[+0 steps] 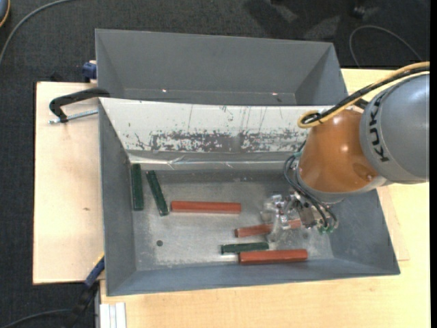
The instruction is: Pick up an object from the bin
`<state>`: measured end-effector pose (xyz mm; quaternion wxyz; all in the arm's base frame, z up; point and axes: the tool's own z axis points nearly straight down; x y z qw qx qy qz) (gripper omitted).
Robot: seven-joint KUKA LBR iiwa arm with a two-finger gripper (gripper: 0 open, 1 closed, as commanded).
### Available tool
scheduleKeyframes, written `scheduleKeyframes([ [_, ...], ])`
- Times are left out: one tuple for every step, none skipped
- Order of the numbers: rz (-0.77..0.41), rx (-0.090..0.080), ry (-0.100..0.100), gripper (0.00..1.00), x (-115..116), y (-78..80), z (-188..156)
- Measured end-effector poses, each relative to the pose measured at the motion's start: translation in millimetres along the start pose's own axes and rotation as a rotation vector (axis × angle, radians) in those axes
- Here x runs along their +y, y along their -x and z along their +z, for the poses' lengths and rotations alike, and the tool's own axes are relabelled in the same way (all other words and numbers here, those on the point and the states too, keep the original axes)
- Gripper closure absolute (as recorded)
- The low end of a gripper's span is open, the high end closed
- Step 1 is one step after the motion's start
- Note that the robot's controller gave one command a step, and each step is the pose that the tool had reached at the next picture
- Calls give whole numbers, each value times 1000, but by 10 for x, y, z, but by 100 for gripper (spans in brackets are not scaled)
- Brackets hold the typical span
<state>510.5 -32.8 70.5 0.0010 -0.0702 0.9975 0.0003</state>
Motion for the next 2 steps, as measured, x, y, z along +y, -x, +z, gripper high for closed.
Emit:
scheduleKeyframes([
  [160,-12,0,100,98,402,-1209],
  [39,-13,-3,100,-85,558,-2025],
])
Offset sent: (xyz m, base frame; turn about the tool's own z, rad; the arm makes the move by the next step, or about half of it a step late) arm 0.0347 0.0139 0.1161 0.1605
